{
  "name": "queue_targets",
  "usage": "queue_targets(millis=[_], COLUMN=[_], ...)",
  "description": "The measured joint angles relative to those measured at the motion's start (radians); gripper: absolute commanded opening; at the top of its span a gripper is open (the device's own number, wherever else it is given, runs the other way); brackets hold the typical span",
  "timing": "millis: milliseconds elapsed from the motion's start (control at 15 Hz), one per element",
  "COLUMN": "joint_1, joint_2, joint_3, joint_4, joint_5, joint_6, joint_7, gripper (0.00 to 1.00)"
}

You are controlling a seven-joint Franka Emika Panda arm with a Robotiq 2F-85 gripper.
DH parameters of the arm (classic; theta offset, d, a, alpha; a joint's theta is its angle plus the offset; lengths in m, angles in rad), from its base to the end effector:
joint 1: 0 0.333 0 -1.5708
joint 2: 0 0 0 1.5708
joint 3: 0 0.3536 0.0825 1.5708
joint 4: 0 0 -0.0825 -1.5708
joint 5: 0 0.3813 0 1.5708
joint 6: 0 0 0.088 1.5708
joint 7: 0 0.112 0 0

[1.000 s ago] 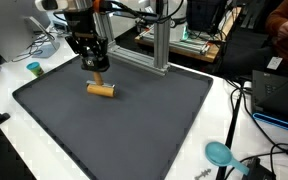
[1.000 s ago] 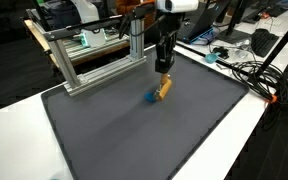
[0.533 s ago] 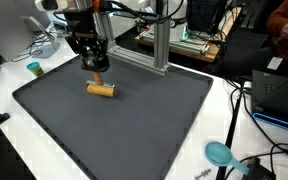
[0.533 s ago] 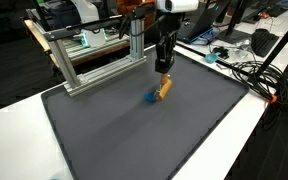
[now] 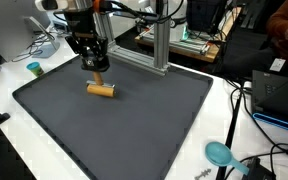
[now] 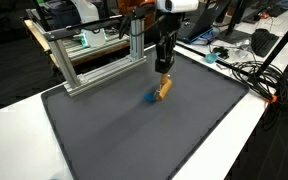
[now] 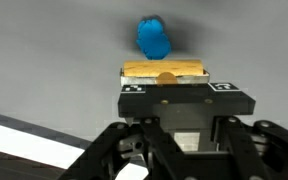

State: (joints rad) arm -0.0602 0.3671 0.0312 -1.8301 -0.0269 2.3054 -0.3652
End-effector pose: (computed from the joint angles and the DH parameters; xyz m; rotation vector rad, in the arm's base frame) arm 0.6604 -0.0216 0.3750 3.0589 0.5416 0.1623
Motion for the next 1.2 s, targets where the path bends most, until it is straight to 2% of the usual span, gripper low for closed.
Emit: queue_targets(millis=[267,333,1200], joint_1=[0.000,0.000,-0.019], joint_2=[0.000,0.000,0.029], joint_3=[0.000,0.000,-0.030], joint_4=[0.000,0.000,-0.026], joint_5=[0.000,0.000,-0.001], joint_6=[0.000,0.000,0.002], joint_7=[0.000,0.000,0.020], gripper=[0.48,0.23,0.23])
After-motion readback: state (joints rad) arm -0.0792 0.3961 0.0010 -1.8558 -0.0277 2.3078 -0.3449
